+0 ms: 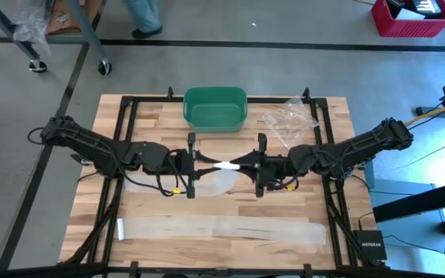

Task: Roll bandage
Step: Roll the top white bandage

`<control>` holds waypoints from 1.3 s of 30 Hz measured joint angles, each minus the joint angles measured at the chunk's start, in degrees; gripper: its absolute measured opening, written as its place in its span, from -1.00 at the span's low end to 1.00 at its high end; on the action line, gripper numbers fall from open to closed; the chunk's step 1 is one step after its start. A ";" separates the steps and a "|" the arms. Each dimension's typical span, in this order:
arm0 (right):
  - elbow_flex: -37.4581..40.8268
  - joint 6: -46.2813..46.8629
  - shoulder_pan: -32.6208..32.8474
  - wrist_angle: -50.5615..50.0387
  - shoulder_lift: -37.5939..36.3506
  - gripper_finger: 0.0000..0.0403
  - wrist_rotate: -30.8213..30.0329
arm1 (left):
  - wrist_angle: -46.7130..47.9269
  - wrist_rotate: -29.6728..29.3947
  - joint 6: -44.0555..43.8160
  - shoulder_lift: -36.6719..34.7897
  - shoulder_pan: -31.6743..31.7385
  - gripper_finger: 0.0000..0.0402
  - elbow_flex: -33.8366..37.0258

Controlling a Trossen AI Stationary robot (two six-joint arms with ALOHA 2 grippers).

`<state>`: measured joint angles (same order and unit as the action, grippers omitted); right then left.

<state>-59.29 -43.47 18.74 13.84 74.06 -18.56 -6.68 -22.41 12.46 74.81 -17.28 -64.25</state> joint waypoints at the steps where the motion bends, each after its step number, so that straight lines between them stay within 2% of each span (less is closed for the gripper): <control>1: 0.00 1.35 0.00 0.06 0.00 -0.59 0.01 | 0.00 -0.08 0.79 0.00 -0.02 -0.85 0.00; 4: -0.62 6.70 0.05 -0.75 0.00 -0.46 -0.38 | -0.17 -2.68 5.04 -0.04 -1.09 -0.91 0.00; 7: -2.44 15.60 0.05 -3.31 -0.05 -0.34 -0.83 | -1.85 -7.43 11.64 -0.07 -3.00 -0.87 0.00; 11: -6.03 25.47 0.05 -11.18 -0.29 -0.23 -0.84 | -5.49 -12.14 24.16 -0.12 -5.52 -0.77 0.00; 17: -11.84 34.38 0.05 -22.76 -2.32 -0.17 -0.28 | -7.36 -14.93 42.61 -0.15 -7.62 -0.81 -0.02; 21: -12.46 34.46 0.05 -22.56 -3.21 -0.17 -0.08 | -8.14 -15.32 55.09 0.25 -7.89 -0.82 -0.02; 29: -12.23 31.28 0.05 -20.37 -1.87 -0.17 1.27 | -17.29 -16.48 81.10 3.38 -7.90 -0.81 -0.02; 34: -12.17 31.21 0.05 -21.42 -2.16 -0.17 1.19 | -19.88 -18.30 85.43 4.09 -7.73 -0.80 -0.02; 39: -12.17 31.71 0.05 -24.64 -3.51 -0.17 0.52 | -19.55 -18.93 85.10 4.22 -7.40 -0.81 -0.02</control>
<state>-71.46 -11.76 18.79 -10.80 70.55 -18.03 -26.23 -41.34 97.56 79.02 -24.67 -64.27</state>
